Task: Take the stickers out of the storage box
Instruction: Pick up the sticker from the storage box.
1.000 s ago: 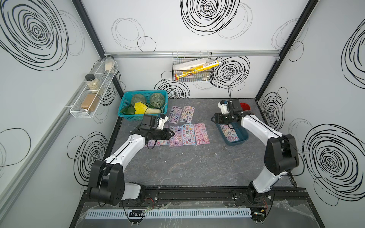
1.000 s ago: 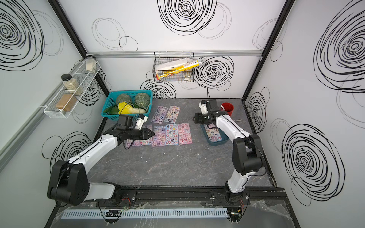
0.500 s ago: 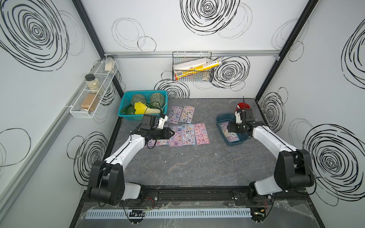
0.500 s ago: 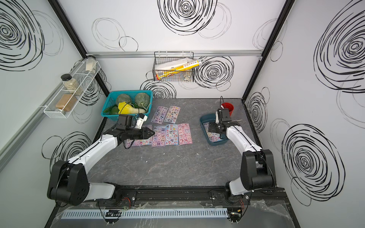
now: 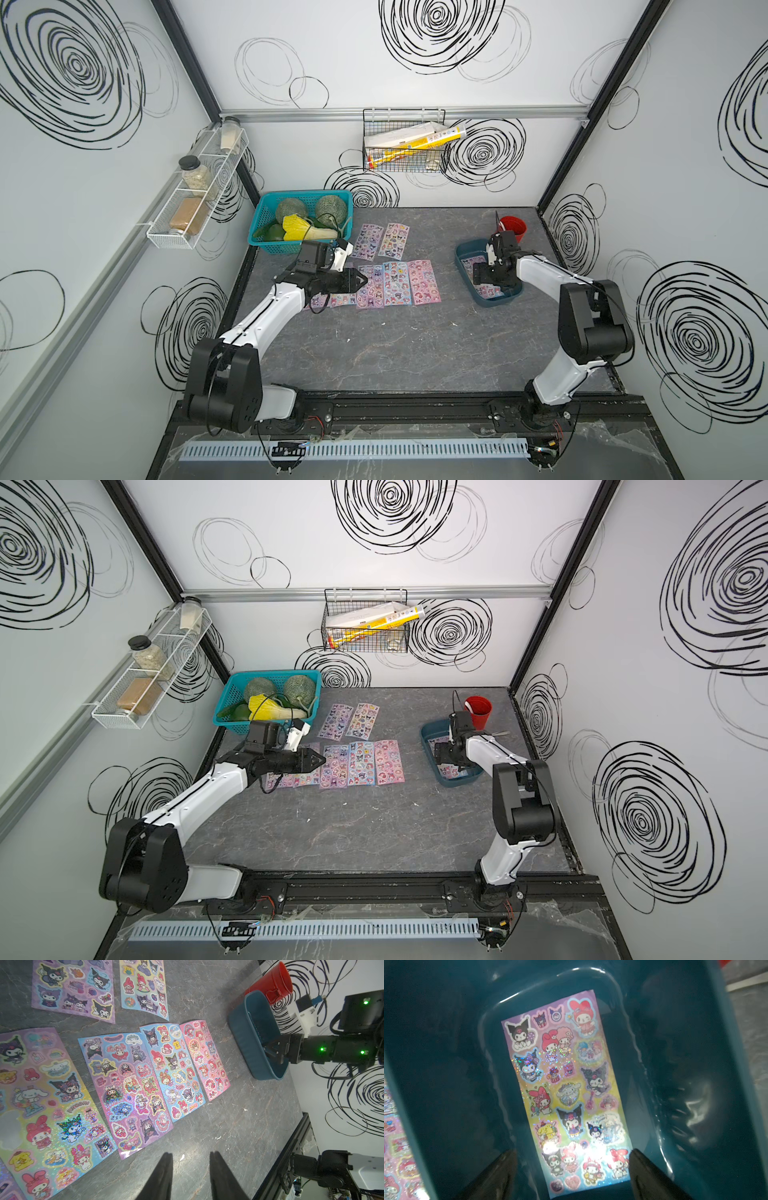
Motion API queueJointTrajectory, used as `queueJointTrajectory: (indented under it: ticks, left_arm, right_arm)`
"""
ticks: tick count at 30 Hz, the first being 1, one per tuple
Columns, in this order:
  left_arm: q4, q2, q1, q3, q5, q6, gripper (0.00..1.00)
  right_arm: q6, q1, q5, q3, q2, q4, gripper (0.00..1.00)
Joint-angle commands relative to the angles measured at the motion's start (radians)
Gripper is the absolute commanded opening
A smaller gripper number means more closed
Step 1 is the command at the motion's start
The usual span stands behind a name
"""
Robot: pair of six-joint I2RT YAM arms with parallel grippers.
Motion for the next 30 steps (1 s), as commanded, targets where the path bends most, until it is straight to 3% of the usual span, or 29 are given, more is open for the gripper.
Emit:
queueJointTrajectory:
  ticks: [1, 18, 30]
  left_arm:
    - [0.037, -0.006, -0.006, -0.006, 0.016, 0.000, 0.35]
    - [0.035, 0.004, -0.006, -0.001, 0.018, 0.002, 0.36]
    - [0.041, 0.002, -0.010, -0.005, 0.028, 0.001, 0.36]
  right_arm:
    - [-0.019, 0.002, 0.019, 0.045, 0.045, -0.022, 0.90]
    - [-0.035, -0.001, 0.009, 0.088, 0.201, -0.007, 0.91]
    - [-0.040, -0.001, -0.014, 0.058, 0.177, -0.002, 0.71]
